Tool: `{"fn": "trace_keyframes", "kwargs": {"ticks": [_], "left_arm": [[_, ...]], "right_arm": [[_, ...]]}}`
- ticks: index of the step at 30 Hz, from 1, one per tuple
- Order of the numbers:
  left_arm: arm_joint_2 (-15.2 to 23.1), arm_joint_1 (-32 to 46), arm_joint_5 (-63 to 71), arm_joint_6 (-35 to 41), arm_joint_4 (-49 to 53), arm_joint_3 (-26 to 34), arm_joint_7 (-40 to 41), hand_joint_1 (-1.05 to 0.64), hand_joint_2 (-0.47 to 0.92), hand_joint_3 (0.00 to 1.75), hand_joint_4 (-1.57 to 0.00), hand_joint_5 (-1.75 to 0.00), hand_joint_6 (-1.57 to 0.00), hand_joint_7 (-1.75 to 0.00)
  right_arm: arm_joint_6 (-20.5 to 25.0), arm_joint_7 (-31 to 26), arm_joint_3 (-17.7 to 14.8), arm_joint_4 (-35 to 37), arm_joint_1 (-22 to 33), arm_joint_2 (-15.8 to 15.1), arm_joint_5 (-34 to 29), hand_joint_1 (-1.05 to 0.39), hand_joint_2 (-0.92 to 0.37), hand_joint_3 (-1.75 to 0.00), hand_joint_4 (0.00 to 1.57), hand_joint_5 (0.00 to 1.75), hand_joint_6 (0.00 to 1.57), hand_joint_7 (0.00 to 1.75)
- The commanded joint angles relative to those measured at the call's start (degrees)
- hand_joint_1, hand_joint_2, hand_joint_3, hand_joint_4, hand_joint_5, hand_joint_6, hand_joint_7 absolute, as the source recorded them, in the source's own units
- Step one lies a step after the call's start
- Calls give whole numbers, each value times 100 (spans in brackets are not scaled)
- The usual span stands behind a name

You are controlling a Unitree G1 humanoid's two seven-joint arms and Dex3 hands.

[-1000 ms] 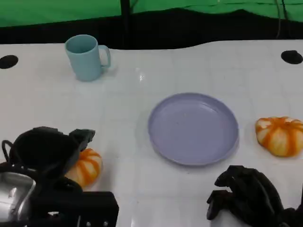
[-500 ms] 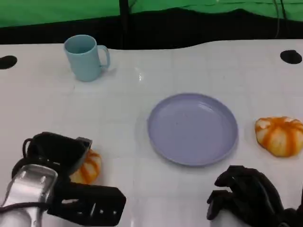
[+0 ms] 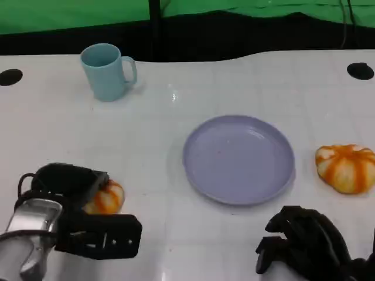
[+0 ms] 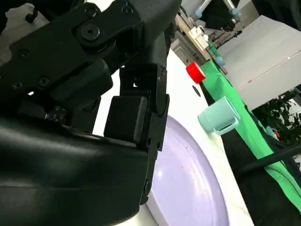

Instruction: Grasp the bread from the table and place it into the plate.

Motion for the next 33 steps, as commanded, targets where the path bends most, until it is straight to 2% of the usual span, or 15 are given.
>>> {"fn": "trace_keyframes", "kwargs": {"ticks": [1, 3, 7, 8, 10, 12, 13, 15, 20, 21, 22, 24, 28, 33], "left_arm": [[55, 36, -332, -369, 552, -113, 381, -32, 92, 47, -61, -168, -91, -60], [66, -5, -396, -427, 654, -159, 487, -31, 92, 50, -60, -173, -80, -86], [96, -59, -488, -453, 746, -252, 576, -31, 92, 51, -59, -175, -76, -93], [56, -60, -601, -599, 834, -183, 865, -31, 92, 51, -59, -175, -76, -94], [-3, -67, -771, -845, 979, -93, 1388, -30, 83, 70, -66, -175, -53, -153], [-26, -91, -856, -993, 1083, -88, 1723, -30, 80, 77, -68, -175, -48, -166], [-39, -100, -897, -1108, 1123, -72, 1958, -30, 78, 79, -69, -175, -49, -164], [-75, -116, -1020, -1263, 1190, -27, 2227, -31, 77, 84, -71, -175, -57, -147], [-75, -164, -1106, -1373, 1318, -64, 2391, -31, 76, 87, -71, -175, -60, -141], [-169, -143, -1310, -1571, 1252, 96, 2627, -31, 76, 87, -71, -175, -60, -140], [-240, -128, -1466, -1724, 1207, 215, 2807, -30, 72, 82, -72, -175, -54, -154], [-392, -117, -1724, -1925, 1139, 394, 3055, -29, 70, 78, -72, -175, -50, -163], [-503, -196, -1923, -2237, 1245, 472, 3199, -27, 67, 72, -72, -175, -48, -173], [-518, -221, -1935, -2328, 1308, 494, 3223, -26, 67, 71, -73, -175, -48, -175]], "right_arm": [[12, -8, -10, -75, 43, -36, 43, -101, -71, 0, 153, 79, 157, 37], [8, -8, -13, -71, 40, -38, 41, -101, -72, 0, 153, 79, 157, 37], [9, -7, -14, -69, 39, -39, 42, -101, -72, 0, 153, 79, 157, 37], [12, -6, -8, -73, 33, -42, 37, -101, -72, 0, 153, 79, 157, 37], [12, -2, -5, -66, 20, -48, 33, -102, -72, 0, 154, 79, 157, 38], [13, 5, -18, -48, 8, -55, 42, -102, -72, 0, 154, 79, 157, 38], [12, 9, -21, -40, 3, -66, 38, -102, -72, 0, 154, 79, 157, 38], [6, 20, -25, -21, -5, -83, 33, -102, -72, 0, 154, 79, 157, 38], [2, 24, -25, -13, -9, -89, 33, -102, -72, 0, 154, 79, 157, 37], [-18, 21, -37, 34, -36, -90, 29, -102, -72, 0, 154, 79, 157, 37], [-33, 19, -46, 70, -57, -91, 26, -103, -72, 0, 154, 79, 157, 38], [-72, 41, -53, 114, -76, -97, 18, -104, -72, 0, 155, 79, 157, 38], [-58, 45, -73, 141, -95, -102, 32, -104, -72, 0, 155, 79, 157, 39], [-57, 50, -77, 151, -102, -103, 32, -104, -72, 0, 155, 79, 157, 39]]}}
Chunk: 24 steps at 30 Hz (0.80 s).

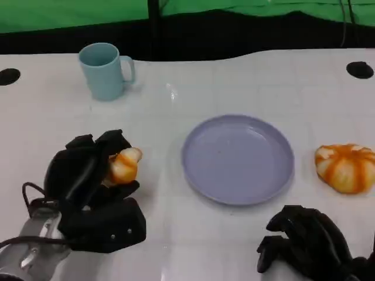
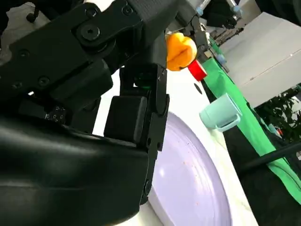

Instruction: Grasp the bread from the table and place it into the plate.

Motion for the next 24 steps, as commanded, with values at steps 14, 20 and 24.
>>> {"fn": "trace_keyframes", "kwargs": {"ticks": [14, 20, 24], "left_arm": [[-513, -1069, 211, -358, 361, -346, 310, -27, 82, 34, -80, -171, -63, -159], [-764, -1422, 248, -601, 812, -502, 515, -27, 76, 44, -87, -175, -59, -174], [-930, -1609, 291, -586, 997, -631, 426, -29, 75, 51, -86, -175, -59, -175]], "right_arm": [[-70, 57, -54, 71, 3, -13, 49, -105, -71, 0, 157, 76, 157, 39], [15, 50, -48, 5, 40, 5, 92, -105, -70, 0, 157, 77, 157, 39], [29, 46, -16, -86, 114, 7, 82, -104, -71, 0, 157, 77, 157, 38]]}}
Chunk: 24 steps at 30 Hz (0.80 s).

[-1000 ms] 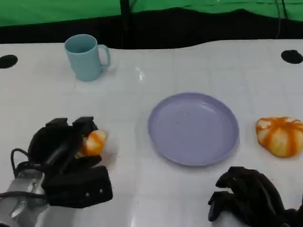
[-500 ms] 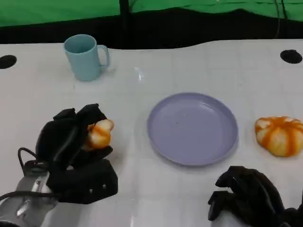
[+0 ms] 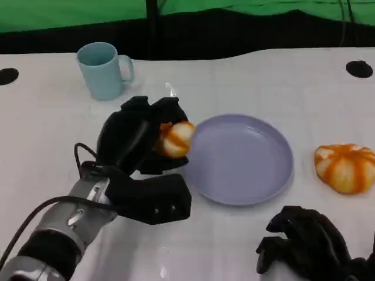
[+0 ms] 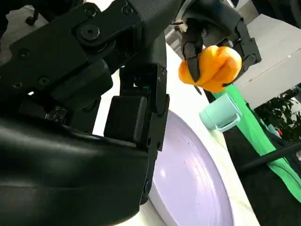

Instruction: Grasp the bread from the table and place it into the plate.

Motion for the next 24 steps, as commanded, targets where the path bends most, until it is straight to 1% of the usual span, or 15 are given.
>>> {"fn": "trace_keyframes", "kwargs": {"ticks": [1, 2, 3, 7, 8, 9, 14, 20, 24], "left_arm": [[-199, -376, 98, -39, 250, -181, -7, -29, 74, 56, -86, -175, -59, -175], [-242, -426, 111, -68, 311, -227, -5, -29, 70, 63, -85, -175, -59, -175], [-258, -453, 115, -100, 358, -252, 17, -29, 69, 66, -85, -175, -58, -175], [-273, -505, 116, -147, 458, -284, 65, -29, 67, 70, -85, -175, -58, -175], [-383, -618, 179, -174, 601, -381, 74, -29, 66, 71, -85, -175, -58, -175], [-466, -709, 224, -200, 719, -456, 87, -30, 62, 80, -84, -175, -57, -175], [-782, -1049, 316, -154, 1184, -665, 42, -32, 56, 95, -85, -175, -58, -175], [-974, -1345, 486, 3, 1511, -888, -1, -33, 58, 98, -88, -175, -60, -175], [-1134, -1493, 441, 56, 1676, -934, -39, -31, 58, 98, -91, -175, -62, -175]], "right_arm": [[46, -41, -3, -180, 146, -2, 60, -104, -71, 0, 157, 76, 157, 38], [39, -48, 0, -190, 156, 9, 58, -104, -71, 0, 157, 77, 157, 38], [36, -53, -1, -191, 157, 16, 56, -104, -71, 0, 157, 77, 157, 39], [39, -58, -6, -201, 161, 24, 46, -104, -71, 0, 157, 78, 157, 39], [38, -71, 11, -235, 179, 15, 18, -104, -71, 0, 157, 78, 157, 39], [37, -81, 25, -262, 192, 8, -2, -104, -72, -1, 157, 78, 157, 39], [19, -86, 47, -277, 193, -6, -29, -103, -73, -1, 157, 79, 157, 40], [7, -69, 45, -257, 193, 14, -5, -104, -72, 0, 157, 79, 157, 40], [-58, -35, 51, -204, 175, 11, -24, -105, -73, -1, 157, 79, 157, 40]]}}
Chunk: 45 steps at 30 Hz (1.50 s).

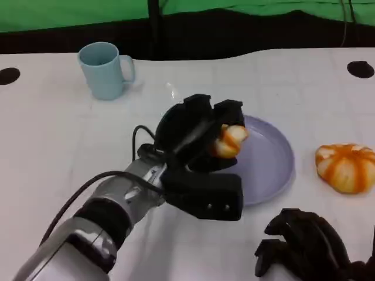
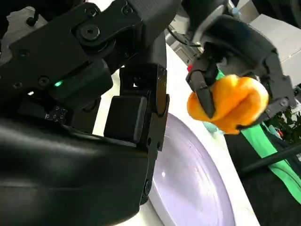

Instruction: Grasp the bread from the table and place it into the plate.

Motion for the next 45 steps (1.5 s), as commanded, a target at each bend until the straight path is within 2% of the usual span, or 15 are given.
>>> {"fn": "trace_keyframes", "kwargs": {"ticks": [1, 8, 10, 11, 13, 14, 15, 16, 18, 22, 24, 25, 28, 37, 45], "left_arm": [[-134, -246, -5, 108, 212, -59, -74, -32, 58, 98, -91, -175, -61, -175], [-275, -422, -42, 377, 377, -121, -433, -29, 62, 95, -87, -175, -60, -175], [-295, -454, -64, 440, 406, -126, -546, -30, 69, 86, -78, -175, -63, -142], [-309, -477, -56, 499, 426, -142, -617, -30, 71, 83, -77, -175, -65, -135], [-322, -523, -24, 629, 448, -189, -793, -35, 83, 51, -66, -153, -71, -72], [-332, -559, -23, 733, 460, -208, -980, -36, 87, 41, -58, -145, -67, -51], [-336, -584, -26, 813, 462, -222, -1127, -40, 90, 34, -48, -132, -61, -37], [-334, -611, -1, 891, 461, -257, -1240, -44, 91, 28, -42, -111, -55, -23], [-326, -626, 21, 969, 437, -299, -1331, -52, 92, 22, -42, -75, -48, -9], [-291, -668, 30, 1095, 408, -376, -1635, -72, 92, 24, -21, -53, -25, -1], [-270, -729, 77, 1215, 397, -455, -1859, -79, 92, 27, -14, -48, -19, 0], [-257, -766, 99, 1277, 390, -496, -1999, -88, 92, 30, -7, -43, -14, 0], [-235, -816, 123, 1415, 338, -528, -2282, -98, 92, 31, -1, -40, -9, 0], [-12, -680, -41, 1284, 39, -408, -2572, -105, 92, 34, -3, -39, -11, -2], [334, -195, -260, 1060, -670, -209, -2517, -96, 92, 31, -15, -43, -17, -4]], "right_arm": [[-91, 39, 1, 26, 18, -46, 9, -105, -73, -1, 157, 79, 157, 39], [-167, 138, -5, 109, -7, -62, 14, -105, -73, -1, 157, 77, 157, 38], [-183, 163, -12, 137, -15, -61, 27, -104, -73, 0, 157, 76, 157, 37], [-176, 143, -12, 126, -9, -56, 24, -104, -73, 0, 157, 76, 157, 37], [-173, 113, -8, 105, 1, -49, 11, -104, -73, 0, 157, 76, 157, 37], [-180, 120, -6, 102, 2, -46, 11, -104, -73, 0, 157, 76, 157, 37], [-191, 131, -4, 105, 2, -46, 11, -104, -73, 0, 157, 76, 157, 37], [-200, 134, -1, 106, 1, -45, 8, -104, -73, -1, 157, 77, 157, 37], [-208, 133, 1, 108, 1, -46, 3, -104, -74, -1, 157, 77, 157, 37], [-216, 136, 11, 110, 5, -47, -2, -104, -74, -1, 157, 78, 157, 38], [-181, 99, 6, 90, 8, -37, 6, -104, -74, 0, 157, 78, 157, 38], [-178, 75, 6, 81, 10, -31, 1, -104, -73, 0, 157, 78, 157, 38], [-172, 60, 6, 72, 12, -25, 5, -104, -73, -1, 157, 78, 157, 39], [-221, 114, -11, 147, -22, -31, 26, -103, -74, 0, 157, 77, 157, 38], [-220, 119, -9, 143, -26, -30, 35, -103, -74, 0, 157, 77, 157, 39]]}}
